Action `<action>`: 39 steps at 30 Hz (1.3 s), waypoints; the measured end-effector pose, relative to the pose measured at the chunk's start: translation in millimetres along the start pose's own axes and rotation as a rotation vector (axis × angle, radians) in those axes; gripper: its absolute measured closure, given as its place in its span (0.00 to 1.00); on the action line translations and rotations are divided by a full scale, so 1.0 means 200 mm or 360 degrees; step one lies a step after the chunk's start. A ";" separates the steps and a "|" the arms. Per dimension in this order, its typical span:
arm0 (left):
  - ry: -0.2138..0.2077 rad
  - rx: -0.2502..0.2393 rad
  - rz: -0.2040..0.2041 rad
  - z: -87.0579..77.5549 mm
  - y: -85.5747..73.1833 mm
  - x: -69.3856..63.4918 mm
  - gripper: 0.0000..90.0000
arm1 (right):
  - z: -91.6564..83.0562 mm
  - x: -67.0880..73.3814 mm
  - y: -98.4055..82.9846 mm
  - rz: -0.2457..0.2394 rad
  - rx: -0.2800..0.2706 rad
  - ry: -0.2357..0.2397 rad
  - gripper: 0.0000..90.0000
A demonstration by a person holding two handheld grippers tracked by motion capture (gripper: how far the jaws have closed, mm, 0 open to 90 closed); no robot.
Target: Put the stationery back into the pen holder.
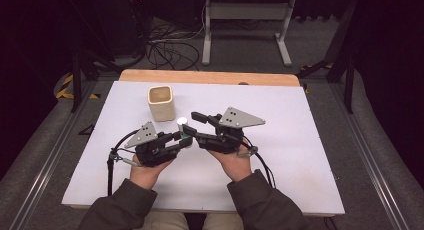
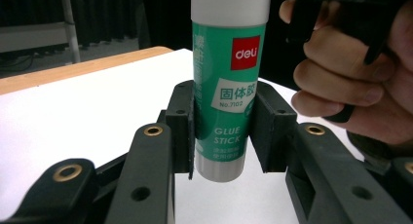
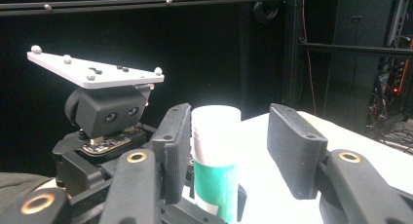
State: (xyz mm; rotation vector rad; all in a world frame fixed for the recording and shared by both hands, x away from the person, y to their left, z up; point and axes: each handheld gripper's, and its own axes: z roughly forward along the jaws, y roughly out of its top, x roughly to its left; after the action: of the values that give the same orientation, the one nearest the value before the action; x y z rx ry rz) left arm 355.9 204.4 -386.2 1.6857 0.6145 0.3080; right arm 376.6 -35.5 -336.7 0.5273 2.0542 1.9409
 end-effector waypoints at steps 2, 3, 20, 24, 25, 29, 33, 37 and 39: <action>0.0009 -0.0003 0.0001 0.00 0.00 0.00 0.73 | -0.01 0.00 0.00 -0.0001 0.0000 -0.0007 0.54; 0.0011 -0.0004 0.0002 0.00 0.00 0.00 0.73 | -0.01 -0.01 0.01 -0.0001 0.0000 -0.0013 0.53; 0.0070 -0.0015 0.0039 -0.03 0.03 0.02 0.73 | -0.18 -0.09 0.01 0.0034 0.0021 -0.0176 0.32; 0.0079 -0.0017 0.0044 -0.03 0.04 0.02 0.73 | -0.21 -0.11 0.00 0.0035 0.0015 -0.0202 0.30; 0.0085 -0.0015 0.0050 -0.04 0.04 0.03 0.73 | -0.22 -0.11 0.00 0.0034 0.0012 -0.0205 0.29; 0.0108 -0.0027 0.0064 -0.04 0.05 0.04 0.73 | -0.24 -0.12 0.00 0.0032 0.0009 -0.0232 0.28; 0.0132 -0.0032 0.0075 -0.06 0.07 0.05 0.73 | -0.28 -0.14 -0.01 0.0035 0.0014 -0.0263 0.26; 0.0159 -0.0044 0.0089 -0.06 0.09 0.07 0.73 | -0.31 -0.15 -0.02 0.0043 0.0017 -0.0280 0.24; 0.0169 -0.0049 0.0090 -0.07 0.09 0.08 0.73 | -0.33 -0.16 -0.02 0.0037 0.0022 -0.0291 0.22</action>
State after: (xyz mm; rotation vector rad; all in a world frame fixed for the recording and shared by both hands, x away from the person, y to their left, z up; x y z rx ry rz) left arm 365.9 222.5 -367.7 1.6670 0.6376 0.4477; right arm 376.4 -108.3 -338.0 0.7067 1.9569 1.8185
